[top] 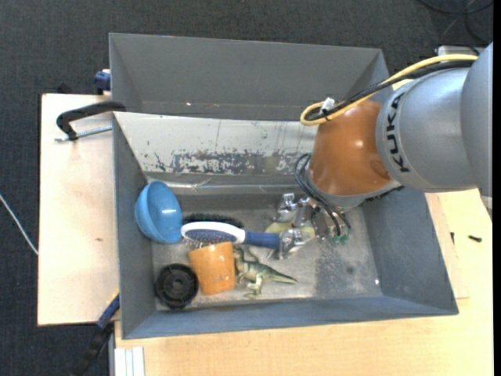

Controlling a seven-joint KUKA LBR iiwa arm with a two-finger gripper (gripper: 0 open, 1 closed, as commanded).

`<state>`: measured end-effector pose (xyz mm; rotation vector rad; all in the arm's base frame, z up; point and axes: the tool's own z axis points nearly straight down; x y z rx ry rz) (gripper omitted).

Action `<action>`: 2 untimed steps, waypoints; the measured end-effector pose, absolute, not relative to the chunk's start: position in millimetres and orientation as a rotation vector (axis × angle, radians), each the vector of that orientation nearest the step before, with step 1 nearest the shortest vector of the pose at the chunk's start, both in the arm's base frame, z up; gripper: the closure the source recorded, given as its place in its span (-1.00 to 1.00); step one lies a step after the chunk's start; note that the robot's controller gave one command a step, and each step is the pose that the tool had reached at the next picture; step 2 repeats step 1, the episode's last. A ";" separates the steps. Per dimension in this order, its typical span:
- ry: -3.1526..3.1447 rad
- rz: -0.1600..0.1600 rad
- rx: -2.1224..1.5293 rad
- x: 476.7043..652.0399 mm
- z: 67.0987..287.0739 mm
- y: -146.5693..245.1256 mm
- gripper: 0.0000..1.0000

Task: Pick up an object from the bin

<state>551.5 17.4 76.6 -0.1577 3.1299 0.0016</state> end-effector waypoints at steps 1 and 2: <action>3.065 -0.004 -0.630 568.2 265.1 6.7 1.00; 3.065 -0.004 -0.630 568.2 265.1 6.7 1.00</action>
Offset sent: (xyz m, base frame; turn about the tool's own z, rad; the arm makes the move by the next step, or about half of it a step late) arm 0.0144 -0.0112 0.1844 -0.3055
